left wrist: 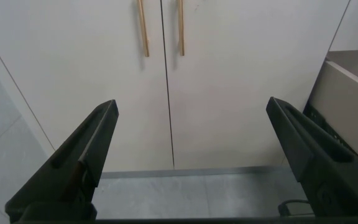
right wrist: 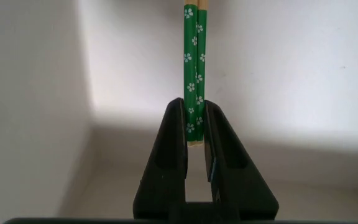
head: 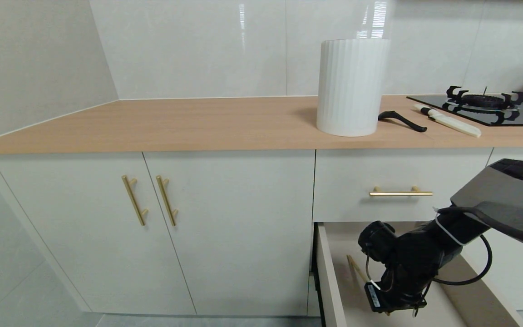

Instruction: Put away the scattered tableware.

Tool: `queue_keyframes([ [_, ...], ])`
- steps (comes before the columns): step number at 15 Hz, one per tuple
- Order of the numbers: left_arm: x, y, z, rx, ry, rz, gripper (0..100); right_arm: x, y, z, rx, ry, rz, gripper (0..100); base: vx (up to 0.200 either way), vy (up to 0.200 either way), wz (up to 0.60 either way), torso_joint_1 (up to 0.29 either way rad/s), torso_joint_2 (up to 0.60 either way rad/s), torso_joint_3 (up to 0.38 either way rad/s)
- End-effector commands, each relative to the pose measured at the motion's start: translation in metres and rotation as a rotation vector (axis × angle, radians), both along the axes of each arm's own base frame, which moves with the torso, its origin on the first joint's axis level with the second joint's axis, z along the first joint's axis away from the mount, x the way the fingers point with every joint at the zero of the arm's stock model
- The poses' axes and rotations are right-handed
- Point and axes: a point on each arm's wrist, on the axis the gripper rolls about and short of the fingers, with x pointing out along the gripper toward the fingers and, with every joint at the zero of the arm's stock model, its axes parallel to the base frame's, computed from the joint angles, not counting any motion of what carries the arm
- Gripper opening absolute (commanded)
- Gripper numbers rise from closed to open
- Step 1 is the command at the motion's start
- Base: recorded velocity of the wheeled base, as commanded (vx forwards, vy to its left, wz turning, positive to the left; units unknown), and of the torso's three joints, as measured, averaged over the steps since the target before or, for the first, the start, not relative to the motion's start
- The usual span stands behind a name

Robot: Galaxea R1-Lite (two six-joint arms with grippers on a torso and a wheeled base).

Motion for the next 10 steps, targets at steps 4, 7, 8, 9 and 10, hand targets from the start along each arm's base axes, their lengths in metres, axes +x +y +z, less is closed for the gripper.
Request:
queue_keyframes([
  [4,0.0,0.0,0.0,-0.002,0.003,0.0,100,0.0,0.004,-0.02,-0.063,-0.034,-0.012,0,0.0,0.0,0.0,0.0,0.0,0.0],
  [7,0.0,0.0,0.0,-0.002,0.001,0.0,100,-0.005,0.007,-0.032,-0.124,-0.079,-0.006,0,0.0,0.0,0.0,0.0,0.0,0.0],
  [8,0.0,0.0,0.0,-0.002,0.003,0.0,100,-0.005,0.007,-0.037,-0.132,-0.1,-0.008,0,0.0,0.0,0.0,0.0,0.0,0.0],
  [9,0.0,0.0,0.0,-0.002,0.003,0.0,100,-0.006,0.006,-0.038,-0.141,-0.108,-0.009,0,0.0,0.0,0.0,0.0,0.0,0.0],
  [10,0.0,0.0,0.0,-0.002,0.001,0.0,100,-0.006,0.006,-0.04,-0.153,-0.109,-0.009,0,0.0,0.0,0.0,0.0,0.0,0.0],
])
